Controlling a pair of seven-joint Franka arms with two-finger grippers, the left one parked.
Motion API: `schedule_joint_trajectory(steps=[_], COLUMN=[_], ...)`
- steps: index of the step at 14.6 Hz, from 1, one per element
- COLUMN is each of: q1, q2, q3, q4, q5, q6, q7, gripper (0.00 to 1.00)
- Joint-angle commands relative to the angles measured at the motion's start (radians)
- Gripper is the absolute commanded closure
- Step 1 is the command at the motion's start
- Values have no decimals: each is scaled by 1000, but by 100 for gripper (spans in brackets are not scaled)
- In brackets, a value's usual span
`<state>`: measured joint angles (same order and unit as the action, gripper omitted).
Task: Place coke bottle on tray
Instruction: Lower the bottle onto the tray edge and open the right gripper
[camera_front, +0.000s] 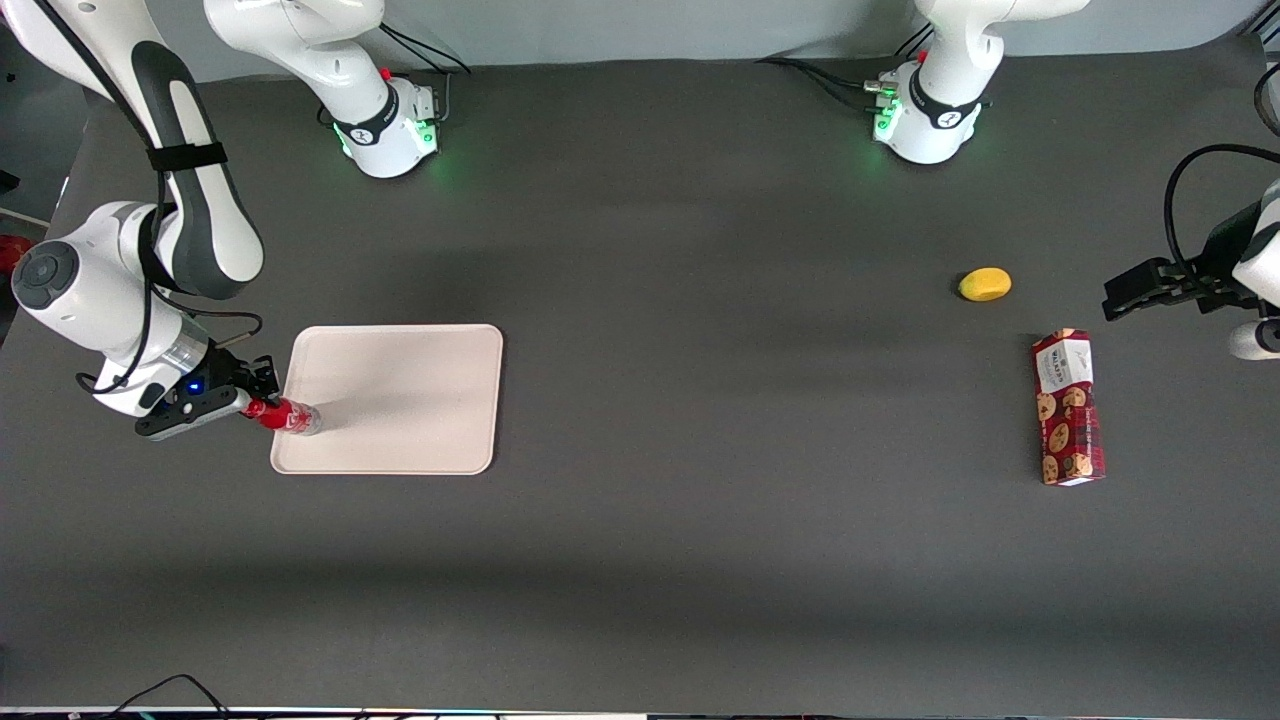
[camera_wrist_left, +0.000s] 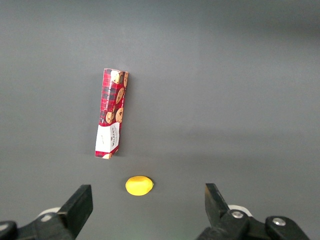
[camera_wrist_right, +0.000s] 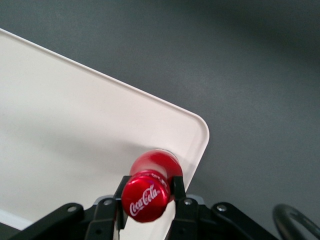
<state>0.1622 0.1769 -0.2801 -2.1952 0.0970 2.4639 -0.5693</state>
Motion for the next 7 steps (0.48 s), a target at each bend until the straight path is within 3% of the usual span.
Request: schedule_joint_trajectory(steps=[1, 2, 4, 7], q1=[-3, -3, -3, -1], q2=[-5, -7, -7, -8], q3=[2, 2, 2, 4], q4=[-5, -5, 0, 23], q5=[0, 0, 0, 0], q6=[15, 15, 9, -11], q7=[-23, -23, -21, -6], gripper=[42, 36, 0, 0])
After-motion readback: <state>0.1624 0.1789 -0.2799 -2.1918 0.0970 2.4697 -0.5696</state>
